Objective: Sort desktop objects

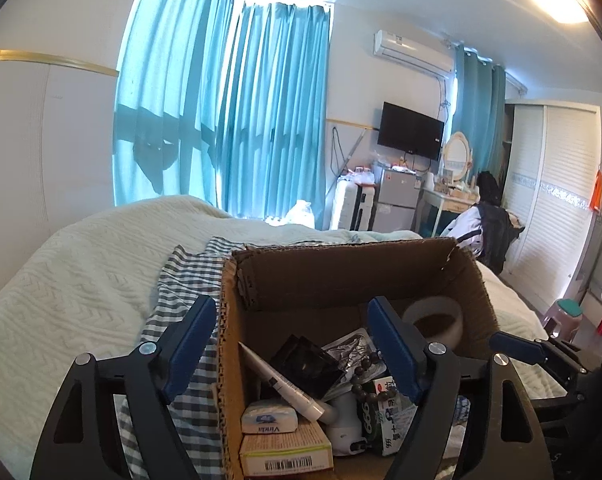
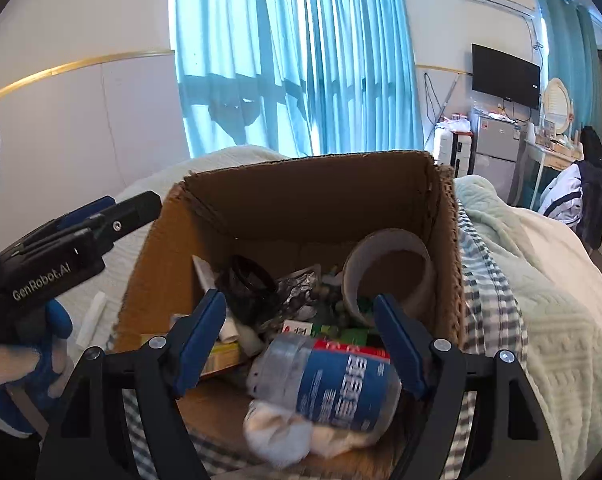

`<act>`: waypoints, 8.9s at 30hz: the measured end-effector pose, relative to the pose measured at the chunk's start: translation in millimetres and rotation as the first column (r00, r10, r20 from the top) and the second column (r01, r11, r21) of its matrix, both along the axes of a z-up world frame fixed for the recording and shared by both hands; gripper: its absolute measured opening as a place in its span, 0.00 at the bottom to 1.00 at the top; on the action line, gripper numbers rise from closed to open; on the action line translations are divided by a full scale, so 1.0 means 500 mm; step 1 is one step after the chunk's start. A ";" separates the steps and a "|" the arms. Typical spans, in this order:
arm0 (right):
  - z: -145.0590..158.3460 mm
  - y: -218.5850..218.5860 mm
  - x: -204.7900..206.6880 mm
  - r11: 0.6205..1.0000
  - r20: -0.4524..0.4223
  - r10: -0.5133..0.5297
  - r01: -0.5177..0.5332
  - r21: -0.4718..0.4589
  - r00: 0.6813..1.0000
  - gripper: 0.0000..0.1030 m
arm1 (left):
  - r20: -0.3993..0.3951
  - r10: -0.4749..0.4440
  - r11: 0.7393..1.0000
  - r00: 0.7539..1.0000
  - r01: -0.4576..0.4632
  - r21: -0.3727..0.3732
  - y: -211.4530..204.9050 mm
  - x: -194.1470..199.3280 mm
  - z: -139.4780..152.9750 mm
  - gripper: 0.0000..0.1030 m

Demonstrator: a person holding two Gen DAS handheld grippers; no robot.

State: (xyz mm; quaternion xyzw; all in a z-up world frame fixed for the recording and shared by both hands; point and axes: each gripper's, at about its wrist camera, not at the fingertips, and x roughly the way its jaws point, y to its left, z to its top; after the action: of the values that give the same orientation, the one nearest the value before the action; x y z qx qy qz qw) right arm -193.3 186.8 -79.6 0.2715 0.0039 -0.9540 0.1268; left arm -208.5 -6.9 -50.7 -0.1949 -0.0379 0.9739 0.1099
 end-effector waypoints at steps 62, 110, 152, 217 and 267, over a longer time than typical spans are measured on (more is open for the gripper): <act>-0.163 -0.011 0.291 0.994 0.184 -0.072 0.056 0.092 0.980 0.88 | 0.318 -0.063 0.986 0.946 0.109 -0.130 0.025 0.200 -0.263 1.00; -0.255 -0.010 0.271 0.986 0.362 -0.060 -0.001 0.167 0.930 0.02 | 0.550 -0.232 0.908 0.802 0.382 -0.174 0.111 0.182 -0.367 0.03; -0.340 -0.036 0.114 0.995 0.442 -0.046 0.004 0.096 0.896 0.30 | 0.664 -0.193 0.903 0.723 0.395 -0.167 0.131 0.162 -0.410 0.07; 0.194 0.015 0.316 0.997 -0.370 -0.075 0.060 -0.052 0.926 0.04 | -0.051 -0.219 0.975 0.974 0.217 -0.047 0.044 0.203 0.158 0.25; 0.043 0.013 0.076 0.991 -0.336 -0.124 0.131 0.000 0.934 0.91 | -0.086 -0.009 0.999 0.996 0.006 -0.037 0.013 0.006 0.006 1.00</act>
State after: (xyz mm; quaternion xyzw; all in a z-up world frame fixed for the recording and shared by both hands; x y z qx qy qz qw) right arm -155.3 193.4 -58.3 0.1063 0.0183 -0.9924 0.0591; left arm -205.5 -0.3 -47.8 -0.1550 -0.0143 0.9815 0.1115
